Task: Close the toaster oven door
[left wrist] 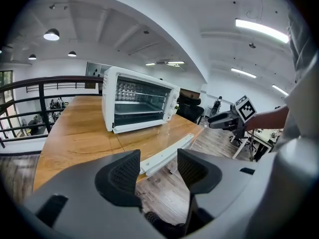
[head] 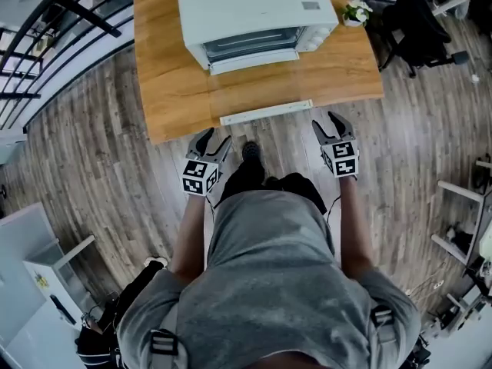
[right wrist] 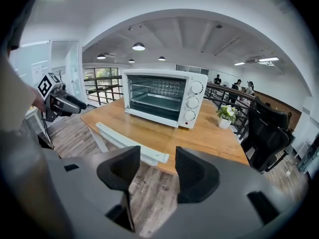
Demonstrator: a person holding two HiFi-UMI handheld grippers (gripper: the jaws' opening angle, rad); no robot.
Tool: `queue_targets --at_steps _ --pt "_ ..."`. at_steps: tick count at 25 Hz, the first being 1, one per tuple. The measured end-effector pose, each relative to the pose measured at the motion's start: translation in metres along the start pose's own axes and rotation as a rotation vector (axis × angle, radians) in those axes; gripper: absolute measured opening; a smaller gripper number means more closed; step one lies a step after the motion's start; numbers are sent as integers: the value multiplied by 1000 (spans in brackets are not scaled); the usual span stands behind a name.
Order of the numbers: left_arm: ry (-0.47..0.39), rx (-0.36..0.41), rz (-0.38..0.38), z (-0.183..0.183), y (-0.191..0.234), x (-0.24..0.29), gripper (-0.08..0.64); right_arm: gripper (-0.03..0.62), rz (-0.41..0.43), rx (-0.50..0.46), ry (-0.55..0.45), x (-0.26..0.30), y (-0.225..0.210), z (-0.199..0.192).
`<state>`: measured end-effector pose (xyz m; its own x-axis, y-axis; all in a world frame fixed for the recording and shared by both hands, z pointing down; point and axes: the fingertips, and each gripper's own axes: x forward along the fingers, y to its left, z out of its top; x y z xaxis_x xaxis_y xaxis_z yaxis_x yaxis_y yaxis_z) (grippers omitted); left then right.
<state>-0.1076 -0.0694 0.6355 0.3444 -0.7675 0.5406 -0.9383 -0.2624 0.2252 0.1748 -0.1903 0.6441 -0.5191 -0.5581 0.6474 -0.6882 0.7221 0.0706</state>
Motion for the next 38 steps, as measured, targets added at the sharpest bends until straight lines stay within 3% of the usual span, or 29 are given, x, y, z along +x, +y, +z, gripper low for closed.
queue_targets --at_steps 10,18,26,38 --pt "49 5 38 -9 12 23 236 233 95 27 79 42 4 -28" --pt "29 -56 111 -21 18 51 251 236 227 -55 130 80 5 -32" --pt "103 -85 145 -51 36 66 270 238 238 -42 158 102 -7 -52" --pt "160 -102 82 -74 36 99 270 196 199 64 155 127 -2 -75"
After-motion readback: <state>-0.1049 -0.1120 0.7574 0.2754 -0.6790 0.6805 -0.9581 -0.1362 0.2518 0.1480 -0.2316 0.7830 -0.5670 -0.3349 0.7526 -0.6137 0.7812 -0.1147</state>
